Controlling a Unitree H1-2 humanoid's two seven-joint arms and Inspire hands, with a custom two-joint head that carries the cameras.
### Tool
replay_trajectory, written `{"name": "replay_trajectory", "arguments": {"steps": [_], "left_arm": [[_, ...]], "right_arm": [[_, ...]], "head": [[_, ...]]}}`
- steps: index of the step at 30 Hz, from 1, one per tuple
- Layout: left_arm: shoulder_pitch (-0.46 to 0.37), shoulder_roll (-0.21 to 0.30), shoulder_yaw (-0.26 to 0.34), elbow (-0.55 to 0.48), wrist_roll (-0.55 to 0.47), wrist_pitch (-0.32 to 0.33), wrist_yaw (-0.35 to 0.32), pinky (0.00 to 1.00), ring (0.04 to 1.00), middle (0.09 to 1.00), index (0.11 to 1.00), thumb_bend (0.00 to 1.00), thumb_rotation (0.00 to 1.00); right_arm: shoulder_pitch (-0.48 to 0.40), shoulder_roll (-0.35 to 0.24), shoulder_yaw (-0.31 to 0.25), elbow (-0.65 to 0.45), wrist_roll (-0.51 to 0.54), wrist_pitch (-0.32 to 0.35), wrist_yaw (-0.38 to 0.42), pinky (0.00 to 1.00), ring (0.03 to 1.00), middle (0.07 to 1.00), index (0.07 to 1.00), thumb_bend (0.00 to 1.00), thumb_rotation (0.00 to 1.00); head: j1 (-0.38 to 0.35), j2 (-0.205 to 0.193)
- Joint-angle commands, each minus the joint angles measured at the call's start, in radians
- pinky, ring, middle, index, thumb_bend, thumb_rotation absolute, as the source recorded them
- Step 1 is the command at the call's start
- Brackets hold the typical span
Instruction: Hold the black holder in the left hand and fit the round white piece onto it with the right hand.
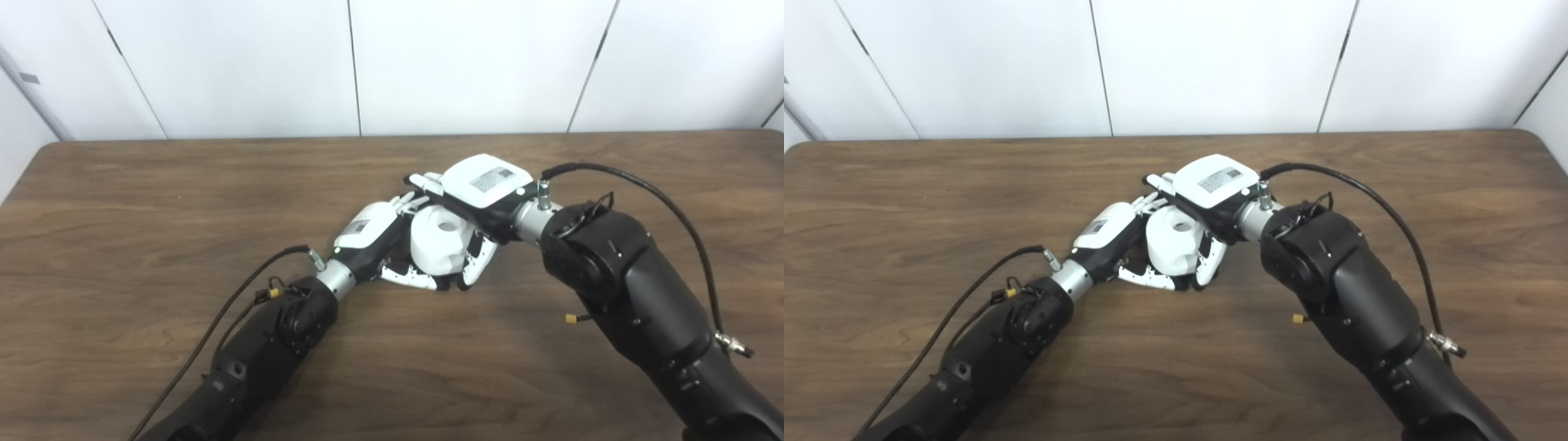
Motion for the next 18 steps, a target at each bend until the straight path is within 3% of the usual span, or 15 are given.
{"name": "replay_trajectory", "arguments": {"steps": [1, 10, 13, 18], "left_arm": [[0.059, -0.008, -0.053, 0.050, 0.036, 0.028, -0.103, 1.00, 1.000, 0.941, 0.481, 0.52, 0.06], [0.057, -0.006, -0.057, 0.051, 0.037, 0.031, -0.110, 1.00, 1.000, 0.944, 0.481, 0.52, 0.06], [0.057, -0.009, -0.053, 0.062, 0.031, 0.018, -0.101, 1.00, 1.000, 0.938, 0.481, 0.52, 0.06], [0.055, -0.008, -0.052, 0.064, 0.029, 0.025, -0.105, 1.00, 1.000, 0.938, 0.481, 0.52, 0.06]], "right_arm": [[-0.032, 0.006, -0.021, -0.012, 0.005, -0.019, -0.049, 0.75, 0.842, 0.950, 1.000, 0.98, 0.27], [-0.056, 0.015, -0.057, -0.024, 0.020, -0.003, -0.075, 0.68, 0.835, 0.965, 1.000, 1.00, 0.28], [-0.104, 0.012, -0.092, -0.042, 0.052, 0.040, -0.004, 0.70, 0.882, 0.996, 1.000, 1.00, 0.30], [-0.218, -0.043, -0.119, -0.068, 0.118, 0.109, 0.211, 0.66, 0.923, 1.000, 1.000, 1.00, 0.31]], "head": [[0.001, 0.001], [-0.005, -0.002], [-0.007, -0.003], [-0.009, -0.007]]}}
